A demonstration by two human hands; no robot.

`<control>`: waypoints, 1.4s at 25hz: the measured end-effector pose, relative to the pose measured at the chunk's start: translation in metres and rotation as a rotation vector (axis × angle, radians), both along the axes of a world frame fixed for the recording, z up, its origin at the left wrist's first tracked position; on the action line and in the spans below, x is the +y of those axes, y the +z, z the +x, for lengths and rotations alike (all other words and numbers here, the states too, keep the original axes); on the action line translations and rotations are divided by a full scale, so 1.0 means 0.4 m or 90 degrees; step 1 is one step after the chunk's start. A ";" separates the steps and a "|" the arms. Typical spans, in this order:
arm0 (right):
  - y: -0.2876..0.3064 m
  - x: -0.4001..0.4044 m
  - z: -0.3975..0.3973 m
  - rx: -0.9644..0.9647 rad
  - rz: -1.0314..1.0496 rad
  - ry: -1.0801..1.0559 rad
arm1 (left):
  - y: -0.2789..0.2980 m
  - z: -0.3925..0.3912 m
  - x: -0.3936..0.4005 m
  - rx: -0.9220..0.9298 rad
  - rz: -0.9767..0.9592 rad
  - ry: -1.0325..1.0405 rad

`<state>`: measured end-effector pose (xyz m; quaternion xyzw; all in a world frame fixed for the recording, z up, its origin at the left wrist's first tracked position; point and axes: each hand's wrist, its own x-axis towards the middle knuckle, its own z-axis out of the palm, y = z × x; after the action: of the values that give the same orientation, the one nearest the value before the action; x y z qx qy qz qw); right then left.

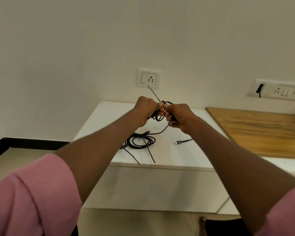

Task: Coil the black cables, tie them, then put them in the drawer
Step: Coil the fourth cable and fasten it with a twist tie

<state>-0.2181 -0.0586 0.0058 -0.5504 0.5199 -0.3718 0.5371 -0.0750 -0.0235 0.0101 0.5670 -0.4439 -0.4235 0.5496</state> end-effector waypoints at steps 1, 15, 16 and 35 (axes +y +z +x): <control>-0.002 -0.001 0.002 -0.001 -0.001 0.001 | -0.001 0.004 -0.002 0.015 -0.008 -0.008; 0.013 0.011 -0.030 -0.018 0.003 0.120 | -0.029 0.074 -0.054 -0.084 -0.042 0.095; 0.014 0.014 -0.031 -0.019 0.008 0.137 | -0.027 0.072 -0.057 -0.087 -0.046 0.104; 0.026 0.006 -0.003 -0.200 -0.069 -0.022 | -0.052 0.030 -0.070 -0.478 -0.111 0.110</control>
<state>-0.2195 -0.0560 0.0163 -0.5049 0.4182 -0.4900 0.5745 -0.0630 -0.0516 -0.0107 0.6691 -0.5989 -0.0999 0.4286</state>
